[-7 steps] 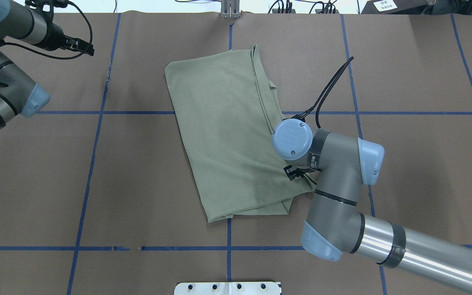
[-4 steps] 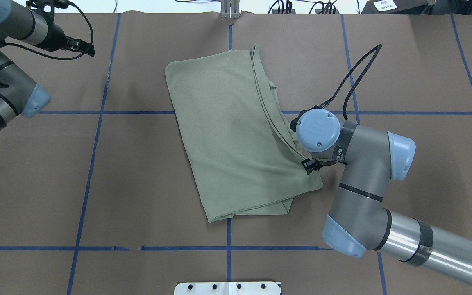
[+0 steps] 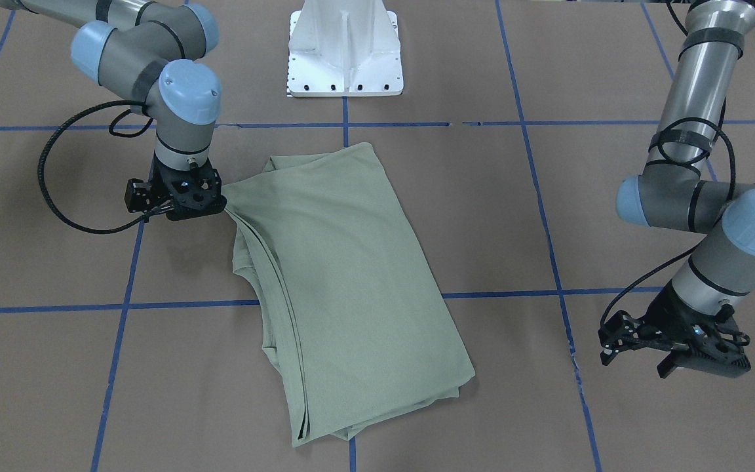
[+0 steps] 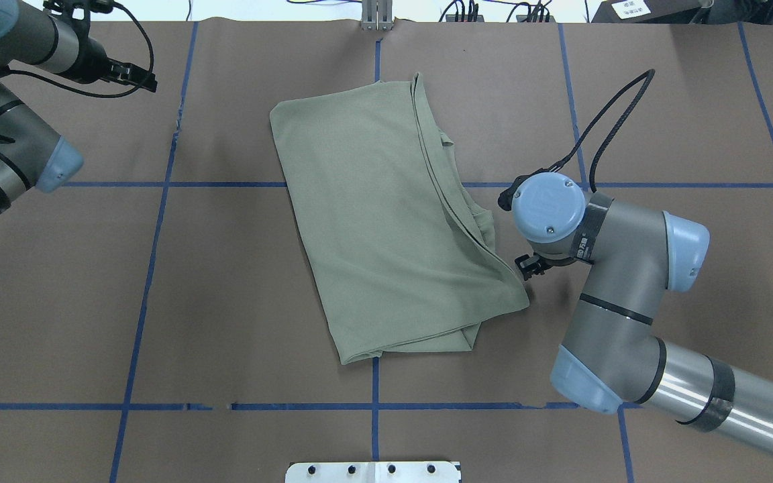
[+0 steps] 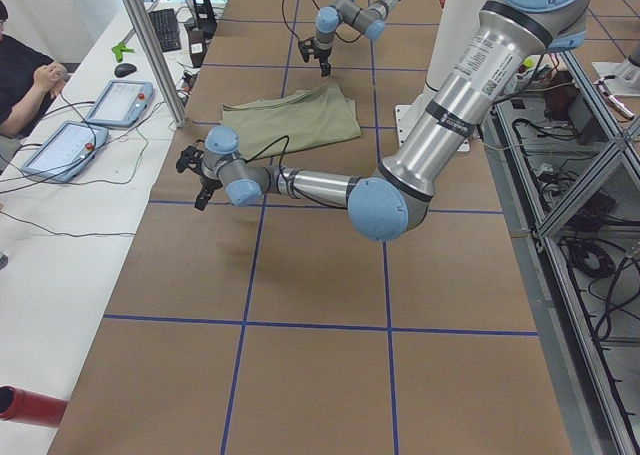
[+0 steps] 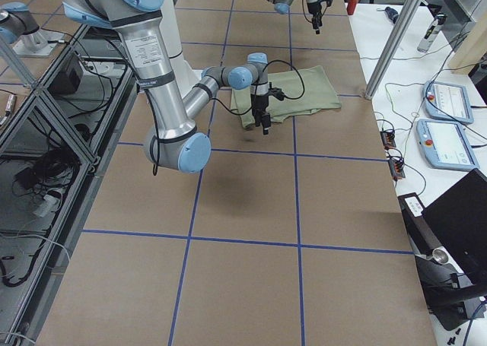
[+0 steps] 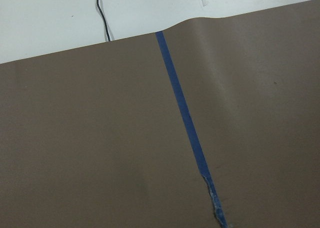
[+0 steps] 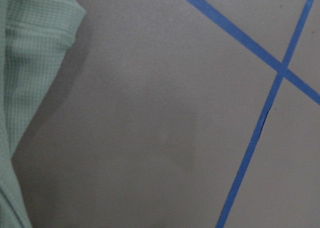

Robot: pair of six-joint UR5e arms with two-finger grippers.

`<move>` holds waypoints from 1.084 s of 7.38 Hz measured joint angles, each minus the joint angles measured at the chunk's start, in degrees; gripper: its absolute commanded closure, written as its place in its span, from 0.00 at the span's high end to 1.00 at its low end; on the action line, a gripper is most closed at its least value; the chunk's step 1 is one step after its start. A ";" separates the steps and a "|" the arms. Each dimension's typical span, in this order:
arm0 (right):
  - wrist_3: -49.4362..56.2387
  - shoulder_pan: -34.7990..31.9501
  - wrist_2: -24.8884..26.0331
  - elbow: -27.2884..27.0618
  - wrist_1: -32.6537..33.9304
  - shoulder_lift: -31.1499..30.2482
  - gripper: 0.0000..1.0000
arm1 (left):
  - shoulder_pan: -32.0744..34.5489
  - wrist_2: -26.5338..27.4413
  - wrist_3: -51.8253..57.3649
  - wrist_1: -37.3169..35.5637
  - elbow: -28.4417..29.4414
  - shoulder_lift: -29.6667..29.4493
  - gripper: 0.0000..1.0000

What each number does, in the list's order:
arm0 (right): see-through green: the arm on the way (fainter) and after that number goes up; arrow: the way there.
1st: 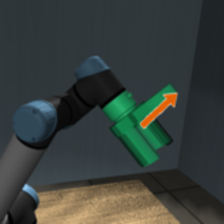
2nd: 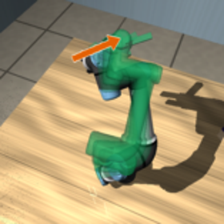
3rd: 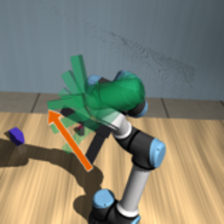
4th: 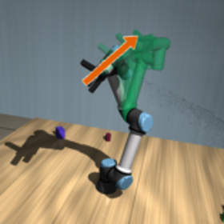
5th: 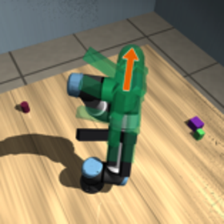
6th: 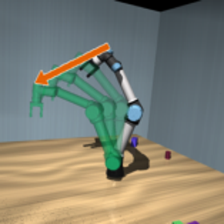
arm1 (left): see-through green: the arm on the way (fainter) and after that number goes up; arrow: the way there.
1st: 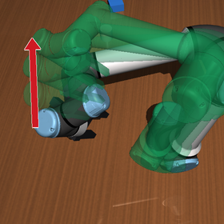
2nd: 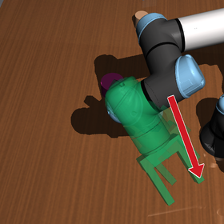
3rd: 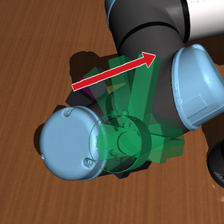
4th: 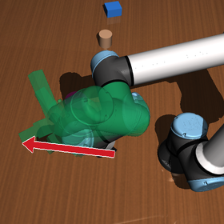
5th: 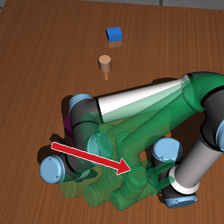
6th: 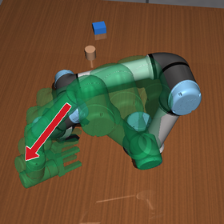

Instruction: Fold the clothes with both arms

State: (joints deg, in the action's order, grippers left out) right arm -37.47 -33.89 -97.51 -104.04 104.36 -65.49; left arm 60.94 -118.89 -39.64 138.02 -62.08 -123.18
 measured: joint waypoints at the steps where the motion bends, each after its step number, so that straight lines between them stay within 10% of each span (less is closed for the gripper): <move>1: -0.68 -2.26 -4.03 0.02 -4.75 0.07 1.00 | -0.18 -2.86 -3.98 -0.13 -2.17 0.31 1.00; 5: -18.02 -4.99 -12.36 0.18 -24.31 -0.39 1.00 | -11.14 -4.71 -31.36 -0.70 -23.95 8.47 1.00; 8: -29.97 -5.04 -13.31 0.34 -34.71 -1.96 1.00 | -27.06 5.42 -52.05 -1.50 -35.37 12.54 1.00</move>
State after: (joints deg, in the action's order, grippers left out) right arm -67.44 -38.93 -110.82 -103.70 69.65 -67.45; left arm 33.89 -113.47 -91.69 136.52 -97.45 -110.64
